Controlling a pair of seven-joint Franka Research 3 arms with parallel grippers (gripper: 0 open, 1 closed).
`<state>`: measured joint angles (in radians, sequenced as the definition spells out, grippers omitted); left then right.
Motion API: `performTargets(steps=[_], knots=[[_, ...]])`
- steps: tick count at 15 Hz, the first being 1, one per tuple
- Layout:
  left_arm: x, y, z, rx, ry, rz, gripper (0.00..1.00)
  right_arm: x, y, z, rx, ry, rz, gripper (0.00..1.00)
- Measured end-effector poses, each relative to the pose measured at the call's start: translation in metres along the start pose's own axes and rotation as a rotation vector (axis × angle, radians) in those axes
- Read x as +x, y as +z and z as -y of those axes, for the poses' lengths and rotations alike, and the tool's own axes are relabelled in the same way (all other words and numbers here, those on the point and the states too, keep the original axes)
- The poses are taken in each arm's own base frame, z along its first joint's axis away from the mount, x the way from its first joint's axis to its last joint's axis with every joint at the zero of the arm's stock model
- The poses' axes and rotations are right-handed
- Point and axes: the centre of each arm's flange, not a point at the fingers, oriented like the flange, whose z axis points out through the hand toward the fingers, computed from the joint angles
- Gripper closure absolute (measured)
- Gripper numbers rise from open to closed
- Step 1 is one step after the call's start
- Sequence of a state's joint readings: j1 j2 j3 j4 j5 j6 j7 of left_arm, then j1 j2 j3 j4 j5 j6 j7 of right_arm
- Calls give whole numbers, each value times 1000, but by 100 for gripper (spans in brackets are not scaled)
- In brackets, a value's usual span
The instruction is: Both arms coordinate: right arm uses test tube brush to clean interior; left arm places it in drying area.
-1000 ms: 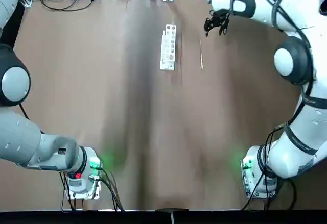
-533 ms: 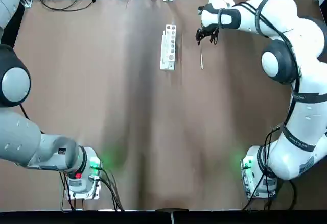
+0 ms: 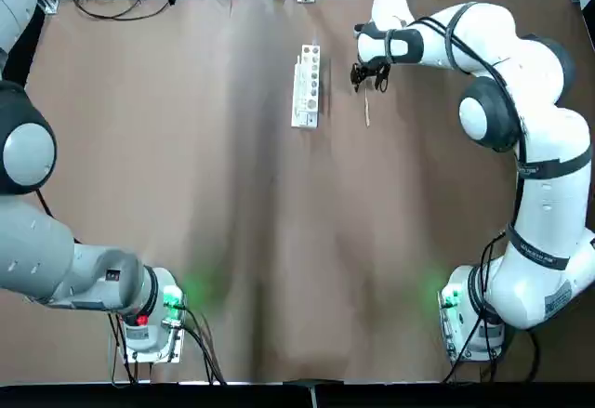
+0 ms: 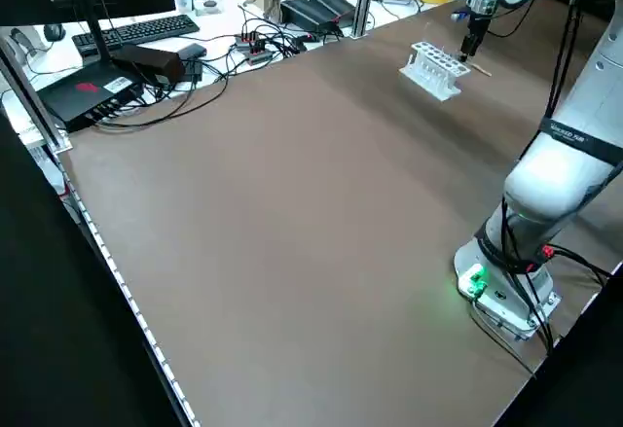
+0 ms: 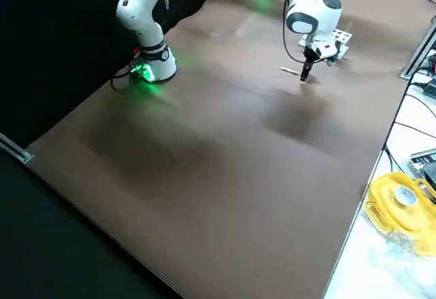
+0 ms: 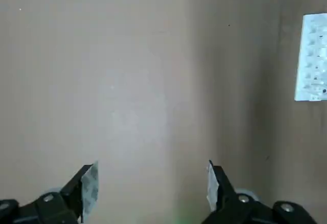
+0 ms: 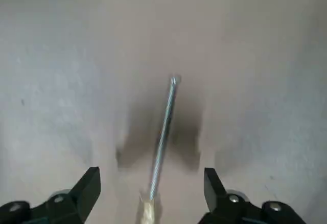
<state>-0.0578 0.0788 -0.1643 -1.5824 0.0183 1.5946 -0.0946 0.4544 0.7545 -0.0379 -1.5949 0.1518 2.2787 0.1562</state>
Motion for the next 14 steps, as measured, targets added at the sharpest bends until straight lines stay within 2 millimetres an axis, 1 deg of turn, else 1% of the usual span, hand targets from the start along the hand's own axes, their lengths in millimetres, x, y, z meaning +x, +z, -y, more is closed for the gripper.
performTargets(steps=[3,7,8,10,12,14], knots=[[0,0,-1,0,1,0,0,12,2,6,4,5,-20,11],[-1,0,-11,0,19,0,0,18,12,6,1,5,-19,13],[-1,0,-12,0,22,0,0,19,12,3,-3,7,-19,20],[-1,2,-13,0,24,4,0,21,9,3,-2,8,-22,41],[-1,4,-13,0,24,9,0,21,8,4,-2,7,-22,43],[-1,6,-13,1,24,12,0,21,6,8,2,1,-26,60]])
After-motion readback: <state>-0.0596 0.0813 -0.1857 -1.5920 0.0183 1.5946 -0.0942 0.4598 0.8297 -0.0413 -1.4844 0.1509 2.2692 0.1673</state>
